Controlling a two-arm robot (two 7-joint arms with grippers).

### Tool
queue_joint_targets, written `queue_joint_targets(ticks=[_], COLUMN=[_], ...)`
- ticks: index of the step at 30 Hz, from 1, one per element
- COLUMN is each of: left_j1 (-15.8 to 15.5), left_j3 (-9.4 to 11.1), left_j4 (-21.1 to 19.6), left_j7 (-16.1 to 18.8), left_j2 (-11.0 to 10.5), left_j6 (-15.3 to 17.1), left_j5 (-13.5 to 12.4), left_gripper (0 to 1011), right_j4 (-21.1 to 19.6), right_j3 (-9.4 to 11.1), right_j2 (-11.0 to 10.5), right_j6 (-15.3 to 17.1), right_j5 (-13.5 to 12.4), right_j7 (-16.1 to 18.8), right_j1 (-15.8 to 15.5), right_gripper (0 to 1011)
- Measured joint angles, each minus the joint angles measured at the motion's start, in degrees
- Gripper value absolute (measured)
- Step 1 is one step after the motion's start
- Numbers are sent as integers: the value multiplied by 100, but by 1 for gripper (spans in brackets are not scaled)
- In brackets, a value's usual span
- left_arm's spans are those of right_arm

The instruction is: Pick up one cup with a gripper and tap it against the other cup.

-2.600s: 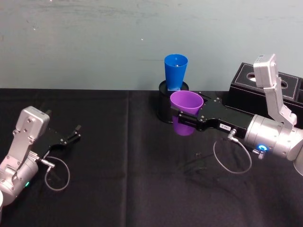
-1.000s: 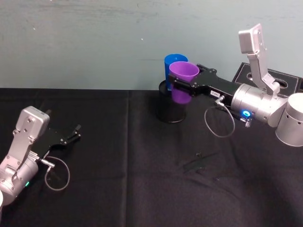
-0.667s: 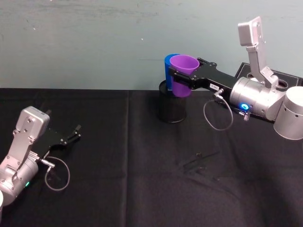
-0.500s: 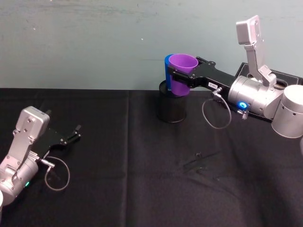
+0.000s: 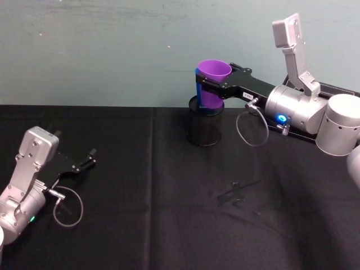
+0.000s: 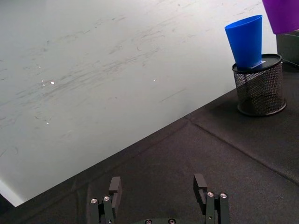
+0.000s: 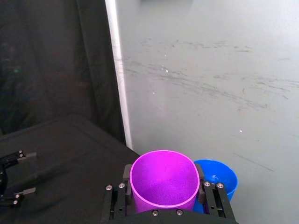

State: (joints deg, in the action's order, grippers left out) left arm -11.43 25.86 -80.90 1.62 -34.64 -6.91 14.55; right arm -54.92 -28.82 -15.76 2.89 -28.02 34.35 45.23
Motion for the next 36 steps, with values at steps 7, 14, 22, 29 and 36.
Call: queue_joint_targets(ticks=[7,14,22,29,36], left_j1=[0,0,0,0,0], left_j3=[0,0,0,0,0], left_j4=[0,0,0,0,0], left_j7=[0,0,0,0,0], left_j2=[0,0,0,0,0], left_j6=[0,0,0,0,0], left_j5=[0,0,0,0,0], left_gripper=[1011,1011,1011,1011,1011], right_j4=[298,403,393,408,339], right_j3=[0,70,158,193,220], right_j2=[135,217,262,300,325], right_j6=[-93,-184,-217,-218,-208], right_j5=[107,192,253,303,417], right_j7=[44,35,-32,-62,-211], right_j1=[132,153,108,96,54], right_gripper=[748,748,748,748,748])
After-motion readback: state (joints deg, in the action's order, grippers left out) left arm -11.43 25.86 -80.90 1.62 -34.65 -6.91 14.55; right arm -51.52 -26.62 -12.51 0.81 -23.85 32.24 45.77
